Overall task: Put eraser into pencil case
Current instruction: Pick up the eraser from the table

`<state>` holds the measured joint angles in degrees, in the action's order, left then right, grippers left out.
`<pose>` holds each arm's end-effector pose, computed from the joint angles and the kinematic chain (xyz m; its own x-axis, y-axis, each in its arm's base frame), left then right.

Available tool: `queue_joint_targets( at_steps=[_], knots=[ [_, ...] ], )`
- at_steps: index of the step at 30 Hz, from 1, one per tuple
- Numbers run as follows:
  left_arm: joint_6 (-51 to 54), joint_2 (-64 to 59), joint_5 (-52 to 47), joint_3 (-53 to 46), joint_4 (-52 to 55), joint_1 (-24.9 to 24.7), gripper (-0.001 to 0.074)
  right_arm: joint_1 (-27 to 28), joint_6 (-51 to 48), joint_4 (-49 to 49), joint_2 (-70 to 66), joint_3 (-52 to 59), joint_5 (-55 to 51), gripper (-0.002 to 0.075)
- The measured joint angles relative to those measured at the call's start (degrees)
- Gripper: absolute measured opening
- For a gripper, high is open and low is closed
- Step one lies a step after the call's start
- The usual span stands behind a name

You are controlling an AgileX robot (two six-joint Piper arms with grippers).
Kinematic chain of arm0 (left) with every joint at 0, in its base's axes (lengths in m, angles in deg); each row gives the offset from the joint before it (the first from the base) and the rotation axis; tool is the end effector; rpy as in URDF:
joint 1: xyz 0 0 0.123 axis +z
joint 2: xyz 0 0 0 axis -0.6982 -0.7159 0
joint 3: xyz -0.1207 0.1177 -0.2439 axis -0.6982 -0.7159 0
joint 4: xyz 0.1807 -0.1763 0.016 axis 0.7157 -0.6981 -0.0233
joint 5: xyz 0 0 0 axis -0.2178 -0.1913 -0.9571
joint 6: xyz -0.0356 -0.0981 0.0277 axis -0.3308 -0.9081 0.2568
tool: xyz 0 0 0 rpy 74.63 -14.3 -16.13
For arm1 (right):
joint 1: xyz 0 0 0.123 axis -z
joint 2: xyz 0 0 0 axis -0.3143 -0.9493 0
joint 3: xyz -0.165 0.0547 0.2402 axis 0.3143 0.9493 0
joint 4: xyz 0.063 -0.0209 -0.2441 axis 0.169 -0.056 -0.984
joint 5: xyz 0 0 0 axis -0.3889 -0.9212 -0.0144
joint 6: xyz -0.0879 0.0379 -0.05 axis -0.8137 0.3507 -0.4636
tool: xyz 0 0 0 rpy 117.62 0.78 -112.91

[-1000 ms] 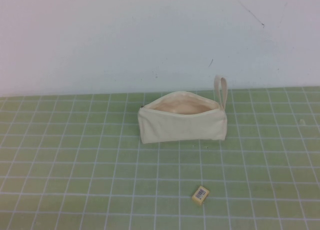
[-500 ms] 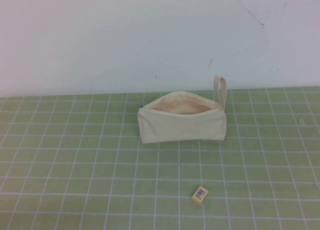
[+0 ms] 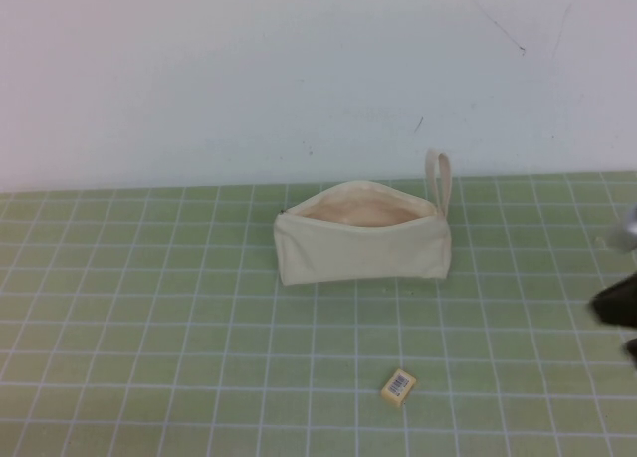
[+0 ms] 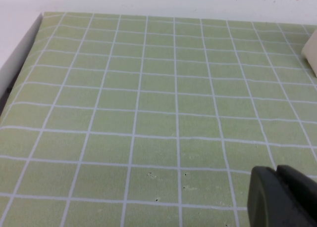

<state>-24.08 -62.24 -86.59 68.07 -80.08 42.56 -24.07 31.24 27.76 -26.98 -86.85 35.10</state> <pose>0.0592 -0.0062 0.1721 -0.2655 -0.1269 -0.9557 0.0334 0.9895 -0.1406 0.2553 0.0612 0.2694 -0.5182 -0.5554 -0.6503 -0.6666 0.7387 -0.0997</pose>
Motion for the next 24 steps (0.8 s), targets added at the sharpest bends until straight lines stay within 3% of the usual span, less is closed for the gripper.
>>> queue_joint_targets(
  at_steps=[12,14,20,24],
  knots=[
    [0.0,0.0,0.0,0.0,0.0,0.0,-0.0001,-20.7,-0.7,-2.3,-23.3,-12.3,1.8,0.0009],
    [0.0,0.0,0.0,0.0,0.0,0.0,-0.0001,-22.9,-0.8,-4.2,-26.1,-15.3,0.3,0.0072],
    [0.0,0.0,0.0,0.0,0.0,0.0,-0.0001,-26.3,2.3,-6.9,-32.2,-22.4,-1.9,0.0410],
    [0.0,0.0,0.0,0.0,0.0,0.0,-0.0001,-26.5,6.3,-9.4,-35.3,-25.0,-2.1,0.0463]
  ],
)
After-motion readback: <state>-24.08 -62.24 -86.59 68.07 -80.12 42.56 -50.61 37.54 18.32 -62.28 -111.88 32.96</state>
